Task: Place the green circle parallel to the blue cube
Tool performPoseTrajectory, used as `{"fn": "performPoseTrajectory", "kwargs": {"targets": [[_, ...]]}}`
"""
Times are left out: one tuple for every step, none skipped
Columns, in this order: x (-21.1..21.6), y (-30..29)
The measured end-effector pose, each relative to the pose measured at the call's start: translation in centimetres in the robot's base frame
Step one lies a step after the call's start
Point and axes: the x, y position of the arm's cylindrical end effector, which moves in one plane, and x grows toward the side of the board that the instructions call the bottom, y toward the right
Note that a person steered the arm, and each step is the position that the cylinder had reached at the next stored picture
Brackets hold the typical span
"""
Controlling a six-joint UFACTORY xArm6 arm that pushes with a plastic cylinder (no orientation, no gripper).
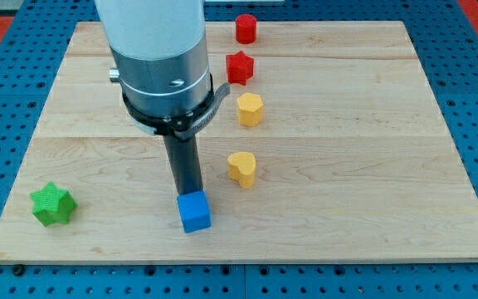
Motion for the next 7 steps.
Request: {"fn": "performPoseTrajectory", "kwargs": {"targets": [[0.6,0.0],[-1.2,-4.3],[-5.6,-8.2],[-9.8,-11.1],[-14.1,-16.2],[-19.5,-17.4],[-23.7,-18.8]]}}
